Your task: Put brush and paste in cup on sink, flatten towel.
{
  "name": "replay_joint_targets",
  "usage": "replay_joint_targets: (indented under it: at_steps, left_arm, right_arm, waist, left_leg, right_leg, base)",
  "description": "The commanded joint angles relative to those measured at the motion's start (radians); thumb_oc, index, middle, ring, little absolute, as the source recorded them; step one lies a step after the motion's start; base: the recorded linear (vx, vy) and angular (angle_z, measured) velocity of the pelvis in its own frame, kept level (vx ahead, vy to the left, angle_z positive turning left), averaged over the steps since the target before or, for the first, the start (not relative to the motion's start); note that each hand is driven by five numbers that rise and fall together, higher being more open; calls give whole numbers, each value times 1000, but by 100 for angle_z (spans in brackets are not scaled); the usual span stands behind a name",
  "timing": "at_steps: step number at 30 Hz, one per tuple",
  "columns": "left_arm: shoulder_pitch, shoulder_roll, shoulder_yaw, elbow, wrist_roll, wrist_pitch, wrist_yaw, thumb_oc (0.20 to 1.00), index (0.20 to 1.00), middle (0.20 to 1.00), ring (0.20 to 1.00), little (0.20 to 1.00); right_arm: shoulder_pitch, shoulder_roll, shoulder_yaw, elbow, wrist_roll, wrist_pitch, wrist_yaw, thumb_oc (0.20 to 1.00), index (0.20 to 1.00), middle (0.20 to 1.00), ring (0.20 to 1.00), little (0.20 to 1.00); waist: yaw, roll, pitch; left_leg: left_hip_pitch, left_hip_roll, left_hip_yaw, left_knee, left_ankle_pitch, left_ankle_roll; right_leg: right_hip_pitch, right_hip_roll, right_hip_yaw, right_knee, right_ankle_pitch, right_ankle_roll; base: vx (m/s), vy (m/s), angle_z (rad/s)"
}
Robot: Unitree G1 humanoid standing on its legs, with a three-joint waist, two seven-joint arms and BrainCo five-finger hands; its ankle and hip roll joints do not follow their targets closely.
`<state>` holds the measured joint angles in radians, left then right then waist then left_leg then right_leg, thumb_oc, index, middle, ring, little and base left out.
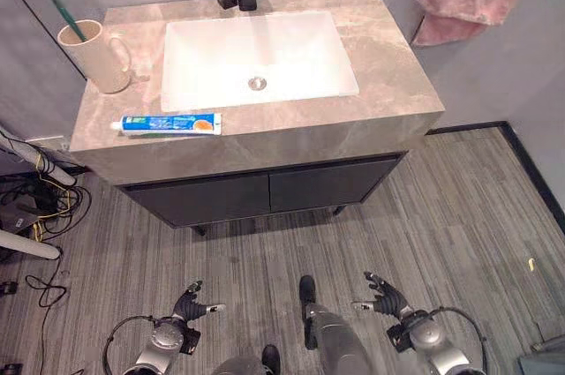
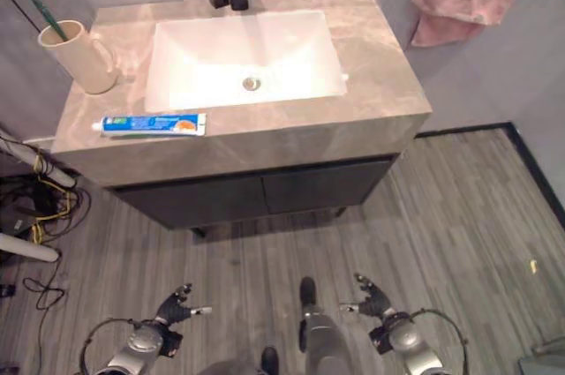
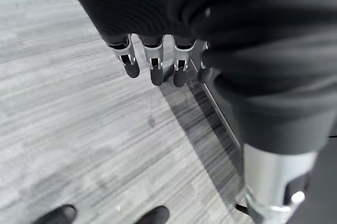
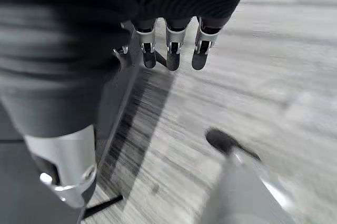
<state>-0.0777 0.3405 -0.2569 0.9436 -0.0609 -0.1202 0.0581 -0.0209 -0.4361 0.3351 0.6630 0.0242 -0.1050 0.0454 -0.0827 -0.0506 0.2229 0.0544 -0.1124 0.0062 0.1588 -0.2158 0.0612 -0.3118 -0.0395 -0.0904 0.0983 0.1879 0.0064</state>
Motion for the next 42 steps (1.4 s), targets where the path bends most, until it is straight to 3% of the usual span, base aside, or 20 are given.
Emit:
replay_joint_targets:
  at_steps: [1, 16, 23, 27, 29, 32, 34, 35, 37, 39, 40, 41, 42]
  left_arm:
    - [11, 33, 11, -35, 9, -13, 12, 1000, 1000, 1000, 1000, 1000]
    - [-31, 36, -29, -41, 12, -18, 38, 1000, 1000, 1000, 1000, 1000]
    - [-77, 37, -74, -26, 31, -22, 28, 1000, 1000, 1000, 1000, 1000]
    - [-141, 23, -118, -28, 29, -27, 13, 1000, 1000, 1000, 1000, 1000]
    - [-149, 20, -123, -27, 26, -24, 9, 1000, 1000, 1000, 1000, 1000]
    - [-167, 13, -138, -40, 23, -15, 0, 1000, 1000, 1000, 1000, 1000]
    - [-186, 10, -141, -35, 24, -7, -2, 1000, 1000, 1000, 1000, 1000]
    - [-198, 5, -150, -22, 24, 2, -1, 1000, 1000, 1000, 1000, 1000]
    - [-207, 5, -153, -13, 22, 0, -1, 1000, 1000, 1000, 1000, 1000]
    - [-201, 8, -157, -4, 23, 0, 5, 1000, 1000, 1000, 1000, 1000]
    - [-198, 12, -158, -1, 19, 0, 13, 1000, 1000, 1000, 1000, 1000]
    - [-182, 20, -163, -14, 16, -1, 23, 1000, 1000, 1000, 1000, 1000]
    - [-174, 24, -166, -22, 17, 2, 17, 1000, 1000, 1000, 1000, 1000]
  right_arm:
    - [6, -31, 6, -43, -11, -20, -13, 1000, 1000, 1000, 1000, 1000]
    - [0, -41, 5, -26, -41, -24, -48, 1000, 1000, 1000, 1000, 1000]
    - [16, -68, -7, 177, -120, -24, -85, 1000, 1000, 1000, 1000, 1000]
    - [18, -106, -70, 485, -189, 3, -120, 1000, 1000, 1000, 1000, 1000]
    - [19, -109, -97, 529, -182, 16, -123, 1000, 1000, 1000, 1000, 1000]
    - [38, -104, -155, 601, -165, 38, -137, 1000, 1000, 1000, 1000, 1000]
    - [45, -98, -175, 614, -142, 46, -137, 1000, 1000, 1000, 1000, 1000]
    - [48, -85, -174, 626, -133, 53, -140, 1000, 1000, 1000, 1000, 1000]
    - [50, -69, -180, 611, -110, 55, -146, 1000, 1000, 1000, 1000, 1000]
    - [43, -56, -162, 594, -103, 55, -150, 1000, 1000, 1000, 1000, 1000]
    - [39, -45, -145, 579, -105, 54, -153, 1000, 1000, 1000, 1000, 1000]
    - [41, -42, -128, 569, -121, 50, -147, 1000, 1000, 1000, 1000, 1000]
    - [32, -39, -114, 559, -133, 51, -141, 1000, 1000, 1000, 1000, 1000]
  waist:
    - [-14, -26, -16]
    - [-37, -9, -23]
    - [-81, 9, -43]
    - [-101, 27, -45]
    - [-104, 27, -46]
    - [-100, 18, -28]
    - [-99, 1, -11]
    - [-107, -11, -1]
    - [-105, -23, 0]
    - [-87, -24, 3]
    - [-78, -14, 3]
    - [-79, 0, -5]
    - [-70, -2, -5]
  left_leg:
    - [-53, -19, 7, 36, 78, -35]
    - [-8, 35, -16, -54, 96, -68]
    - [19, 70, -31, -45, 106, -97]
    - [5, 79, -33, 48, 117, -118]
    - [-10, 82, -28, 97, 136, -127]
    - [-108, 75, -12, 303, 241, -168]
    - [-184, 76, 13, 431, 264, -174]
    - [-234, 177, 89, 379, 245, -143]
    - [-253, 252, 128, 256, 207, -117]
    - [-292, 280, 77, 109, 216, -120]
    - [-324, 314, 29, 22, 292, -146]
    - [-339, 339, 51, 2, 329, -167]
    - [-346, 295, 28, 68, 303, -162]
  right_leg:
    - [-6, -44, 39, 7, 66, 144]
    - [-33, -1, 25, 56, -9, 119]
    - [-23, 40, 54, 113, -83, 93]
    - [2, 48, 42, 132, -118, 73]
    - [16, 50, 38, 127, -126, 66]
    - [68, 43, 32, 105, -131, 44]
    - [87, 36, 37, 98, -134, 32]
    - [97, 24, 37, 102, -151, 34]
    - [110, 6, 47, 101, -170, 48]
    - [113, -1, 90, 107, -185, 69]
    - [121, 0, 120, 111, -197, 79]
    - [135, -29, 124, 110, -195, 93]
    - [130, -44, 141, 138, -177, 99]
  base:
    - [47, -52, 10]
    - [52, -55, 7]
    - [73, -68, 22]
    - [106, -85, 27]
    - [85, -57, 20]
    - [68, -46, 21]
    - [66, -57, 34]
    - [106, -38, 8]
    - [137, 79, 28]
    - [147, 268, 35]
    - [249, 441, -49]
    - [276, 461, -107]
    - [337, 553, -101]
